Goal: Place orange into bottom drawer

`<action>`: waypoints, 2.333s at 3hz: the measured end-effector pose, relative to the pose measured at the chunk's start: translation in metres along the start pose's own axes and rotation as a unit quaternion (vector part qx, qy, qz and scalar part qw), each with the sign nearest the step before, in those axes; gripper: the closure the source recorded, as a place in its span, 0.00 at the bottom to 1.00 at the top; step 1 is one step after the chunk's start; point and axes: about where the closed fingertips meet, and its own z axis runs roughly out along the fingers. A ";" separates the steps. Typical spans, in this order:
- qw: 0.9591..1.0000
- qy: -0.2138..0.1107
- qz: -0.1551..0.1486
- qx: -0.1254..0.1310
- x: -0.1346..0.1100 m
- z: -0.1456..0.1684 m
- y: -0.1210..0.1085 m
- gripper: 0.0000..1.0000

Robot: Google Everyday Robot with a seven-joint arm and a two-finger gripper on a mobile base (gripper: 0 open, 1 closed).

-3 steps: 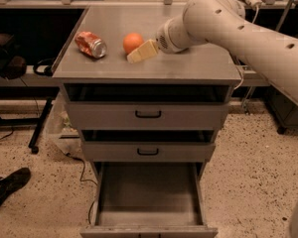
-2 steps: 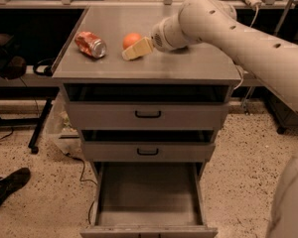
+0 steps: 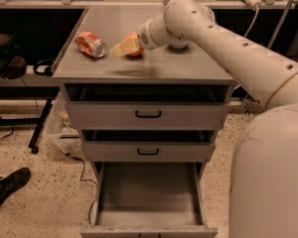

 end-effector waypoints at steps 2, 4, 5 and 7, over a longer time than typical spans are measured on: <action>0.999 0.018 -0.002 -0.037 -0.004 0.045 0.005 0.18; 0.999 0.027 -0.003 -0.039 -0.007 0.045 0.005 0.64; 0.999 0.030 -0.001 -0.024 0.001 0.021 0.007 0.88; 0.999 -0.032 0.002 0.041 -0.005 -0.148 0.033 1.00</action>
Offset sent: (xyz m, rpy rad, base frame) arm 0.0376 0.0444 -0.0299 -0.0289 0.0990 0.0963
